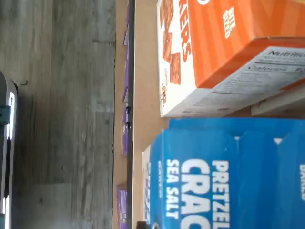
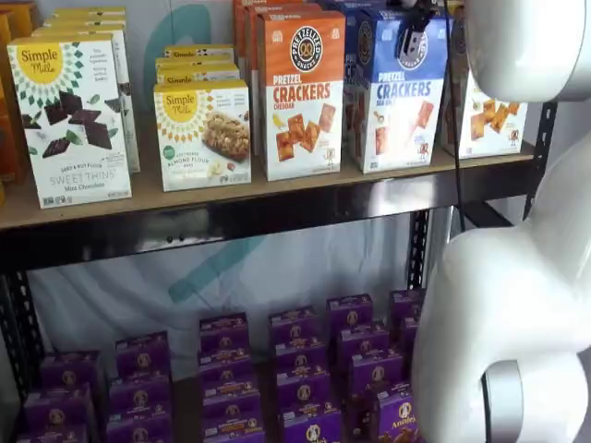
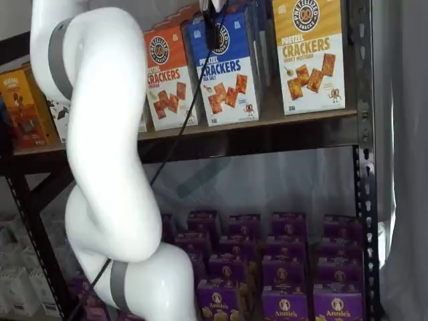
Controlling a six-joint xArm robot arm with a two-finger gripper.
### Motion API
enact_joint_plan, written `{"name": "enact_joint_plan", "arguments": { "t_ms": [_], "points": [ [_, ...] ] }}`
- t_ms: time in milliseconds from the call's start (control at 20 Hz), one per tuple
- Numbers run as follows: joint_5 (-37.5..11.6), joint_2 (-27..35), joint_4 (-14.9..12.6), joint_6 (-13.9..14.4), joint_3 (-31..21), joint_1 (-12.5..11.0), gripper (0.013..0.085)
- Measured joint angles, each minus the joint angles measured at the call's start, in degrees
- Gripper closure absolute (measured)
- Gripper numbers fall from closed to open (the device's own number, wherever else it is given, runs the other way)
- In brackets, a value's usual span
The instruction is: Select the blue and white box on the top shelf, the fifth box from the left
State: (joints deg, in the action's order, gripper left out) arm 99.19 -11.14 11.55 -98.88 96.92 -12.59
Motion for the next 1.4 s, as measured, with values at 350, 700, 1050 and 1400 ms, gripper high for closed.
{"name": "enact_joint_plan", "arguments": {
  "t_ms": [350, 700, 1050, 1400],
  "points": [
    [0.27, -0.18, -0.07, -0.05, -0.16, -0.04, 0.033],
    [0.36, -0.52, 0.16, -0.19, -0.46, -0.26, 0.041],
    [0.79, -0.71, 0.64, -0.17, -0.34, -0.47, 0.041],
    [1.35, -1.28, 1.12, -0.15, -0.48, -0.71, 0.045]
  ]
}}
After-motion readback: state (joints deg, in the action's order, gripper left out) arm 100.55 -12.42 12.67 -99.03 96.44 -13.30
